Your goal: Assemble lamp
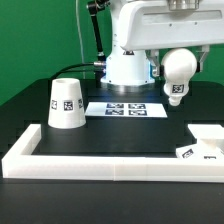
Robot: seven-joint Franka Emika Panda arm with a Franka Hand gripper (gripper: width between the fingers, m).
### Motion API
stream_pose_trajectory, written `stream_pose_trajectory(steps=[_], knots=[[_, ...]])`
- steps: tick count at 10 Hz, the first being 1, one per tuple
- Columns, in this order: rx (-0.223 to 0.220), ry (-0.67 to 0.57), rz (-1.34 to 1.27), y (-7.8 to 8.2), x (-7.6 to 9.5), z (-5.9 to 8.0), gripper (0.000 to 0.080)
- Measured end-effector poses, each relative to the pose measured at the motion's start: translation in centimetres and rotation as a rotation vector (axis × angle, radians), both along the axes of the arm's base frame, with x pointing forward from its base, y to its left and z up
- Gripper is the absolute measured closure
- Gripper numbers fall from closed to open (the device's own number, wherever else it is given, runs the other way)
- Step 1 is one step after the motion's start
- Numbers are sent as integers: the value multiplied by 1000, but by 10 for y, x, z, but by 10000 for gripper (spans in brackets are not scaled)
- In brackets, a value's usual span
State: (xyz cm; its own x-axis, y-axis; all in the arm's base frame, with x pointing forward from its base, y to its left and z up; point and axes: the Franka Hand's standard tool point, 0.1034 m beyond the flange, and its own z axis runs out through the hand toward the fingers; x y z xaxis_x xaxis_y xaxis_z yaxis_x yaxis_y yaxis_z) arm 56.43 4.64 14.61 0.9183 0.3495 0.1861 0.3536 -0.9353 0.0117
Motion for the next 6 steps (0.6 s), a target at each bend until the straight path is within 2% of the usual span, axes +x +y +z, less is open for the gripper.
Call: stream_pose_trajectory(steps=[2,6], knots=[[-10,-149,36,-9,12,6,222],[-8,-151,31,-10,7,1,222]])
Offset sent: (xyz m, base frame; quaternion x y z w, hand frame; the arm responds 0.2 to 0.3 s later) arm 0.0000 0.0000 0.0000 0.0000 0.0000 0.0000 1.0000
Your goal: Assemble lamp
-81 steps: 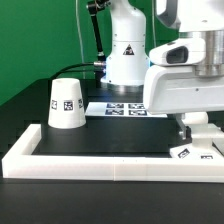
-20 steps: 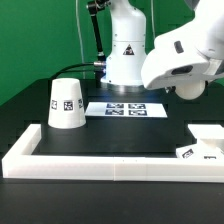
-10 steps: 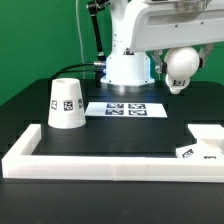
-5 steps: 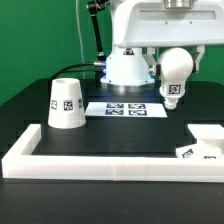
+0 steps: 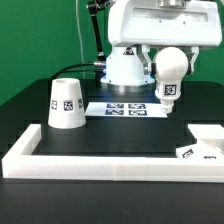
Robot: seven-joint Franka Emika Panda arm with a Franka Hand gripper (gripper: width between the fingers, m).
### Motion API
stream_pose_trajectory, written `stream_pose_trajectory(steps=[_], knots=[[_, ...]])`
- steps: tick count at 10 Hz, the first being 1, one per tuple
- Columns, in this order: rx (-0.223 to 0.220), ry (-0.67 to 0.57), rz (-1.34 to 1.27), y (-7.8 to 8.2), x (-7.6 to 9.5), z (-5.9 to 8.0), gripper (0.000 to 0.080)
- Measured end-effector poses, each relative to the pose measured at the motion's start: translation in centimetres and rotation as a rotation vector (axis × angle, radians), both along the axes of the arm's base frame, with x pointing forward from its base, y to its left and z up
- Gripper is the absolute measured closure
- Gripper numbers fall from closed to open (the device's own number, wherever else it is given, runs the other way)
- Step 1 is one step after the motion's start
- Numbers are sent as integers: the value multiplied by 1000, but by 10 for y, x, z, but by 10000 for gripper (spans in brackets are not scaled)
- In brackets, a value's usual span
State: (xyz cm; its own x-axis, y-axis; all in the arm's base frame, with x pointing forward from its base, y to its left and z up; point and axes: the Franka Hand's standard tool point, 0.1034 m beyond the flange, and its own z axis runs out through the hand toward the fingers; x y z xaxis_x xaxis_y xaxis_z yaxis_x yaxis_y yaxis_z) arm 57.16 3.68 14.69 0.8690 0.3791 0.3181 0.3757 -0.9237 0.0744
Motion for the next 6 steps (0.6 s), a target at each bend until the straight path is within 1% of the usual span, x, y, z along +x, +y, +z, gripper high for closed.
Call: stream_pose_trajectory(steps=[1,2,4,6], knots=[[8,-4,-4,7,4,1,222],[17,-14,3,21,12,4,222],[22,-35,34,42,28,10,222],[21,-32,32,39,26,7,222]])
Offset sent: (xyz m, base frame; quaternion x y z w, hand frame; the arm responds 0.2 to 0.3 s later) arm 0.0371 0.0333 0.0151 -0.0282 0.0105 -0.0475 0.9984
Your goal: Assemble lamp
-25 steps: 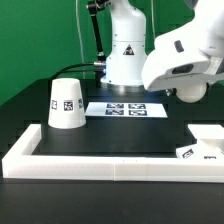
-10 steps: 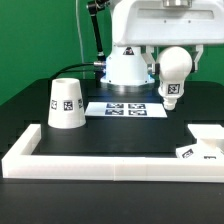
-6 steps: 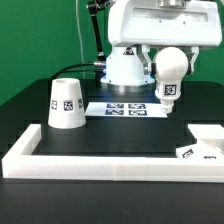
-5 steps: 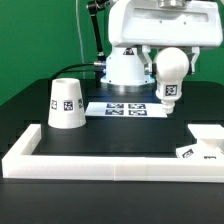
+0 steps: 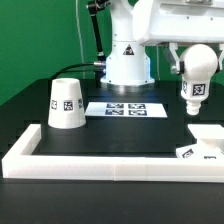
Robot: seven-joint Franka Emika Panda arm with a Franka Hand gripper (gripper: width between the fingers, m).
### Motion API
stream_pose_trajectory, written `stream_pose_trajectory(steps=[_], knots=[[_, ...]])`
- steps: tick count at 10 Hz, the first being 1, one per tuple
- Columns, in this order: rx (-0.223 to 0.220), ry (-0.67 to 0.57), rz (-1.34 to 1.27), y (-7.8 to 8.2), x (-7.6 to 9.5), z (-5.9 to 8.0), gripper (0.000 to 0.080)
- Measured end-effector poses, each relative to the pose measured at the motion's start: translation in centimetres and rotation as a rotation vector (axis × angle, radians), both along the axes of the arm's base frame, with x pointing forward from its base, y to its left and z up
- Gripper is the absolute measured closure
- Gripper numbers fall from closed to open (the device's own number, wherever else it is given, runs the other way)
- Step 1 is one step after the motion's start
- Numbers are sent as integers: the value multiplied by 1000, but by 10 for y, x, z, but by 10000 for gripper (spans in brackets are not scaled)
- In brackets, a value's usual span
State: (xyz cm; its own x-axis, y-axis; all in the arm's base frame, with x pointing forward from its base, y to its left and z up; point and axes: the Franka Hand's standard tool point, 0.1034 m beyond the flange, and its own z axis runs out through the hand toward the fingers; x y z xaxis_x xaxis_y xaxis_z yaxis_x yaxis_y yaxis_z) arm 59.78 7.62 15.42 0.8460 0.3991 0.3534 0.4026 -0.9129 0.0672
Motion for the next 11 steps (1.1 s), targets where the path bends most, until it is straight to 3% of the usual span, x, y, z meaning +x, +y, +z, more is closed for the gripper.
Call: stream_pose_trajectory(steps=[2,6,11], knots=[[-3,0,9,0,0,-1,222],[-22,-51,72,8,28,3,222],[-18,-77,65,9,27,-3,222]])
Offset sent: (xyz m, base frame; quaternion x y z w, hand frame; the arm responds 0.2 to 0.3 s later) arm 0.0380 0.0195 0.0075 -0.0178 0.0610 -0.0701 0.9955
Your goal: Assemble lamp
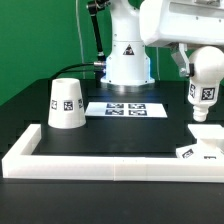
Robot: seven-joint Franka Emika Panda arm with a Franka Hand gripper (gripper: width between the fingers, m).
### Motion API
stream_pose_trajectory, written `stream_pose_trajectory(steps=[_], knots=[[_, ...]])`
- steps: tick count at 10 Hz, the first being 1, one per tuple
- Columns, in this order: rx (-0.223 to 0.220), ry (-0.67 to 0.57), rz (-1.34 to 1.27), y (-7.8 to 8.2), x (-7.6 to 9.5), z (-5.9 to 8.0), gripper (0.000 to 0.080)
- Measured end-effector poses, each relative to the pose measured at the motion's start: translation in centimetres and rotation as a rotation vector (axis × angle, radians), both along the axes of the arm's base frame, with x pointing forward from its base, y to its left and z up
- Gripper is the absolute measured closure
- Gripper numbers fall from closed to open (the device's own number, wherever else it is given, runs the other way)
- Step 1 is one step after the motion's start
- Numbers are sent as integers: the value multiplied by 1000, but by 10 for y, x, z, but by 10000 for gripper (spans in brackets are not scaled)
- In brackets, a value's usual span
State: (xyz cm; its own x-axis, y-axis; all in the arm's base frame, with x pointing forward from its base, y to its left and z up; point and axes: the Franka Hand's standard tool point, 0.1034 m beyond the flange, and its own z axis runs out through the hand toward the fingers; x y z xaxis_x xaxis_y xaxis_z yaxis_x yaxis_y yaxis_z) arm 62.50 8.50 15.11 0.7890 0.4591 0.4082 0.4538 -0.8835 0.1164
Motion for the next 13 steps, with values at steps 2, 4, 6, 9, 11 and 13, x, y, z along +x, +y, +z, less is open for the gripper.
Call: stream_pose_trajectory(steps=[2,4,6,9,11,13], knots=[[1,2,6,5,0,-1,222],[1,8,8,6,0,-7,222],[1,15,11,8,-2,-12,222],[1,23,16,11,-4,-17,222],[0,30,17,12,-5,-21,222],[0,38,17,12,-7,-28,222]])
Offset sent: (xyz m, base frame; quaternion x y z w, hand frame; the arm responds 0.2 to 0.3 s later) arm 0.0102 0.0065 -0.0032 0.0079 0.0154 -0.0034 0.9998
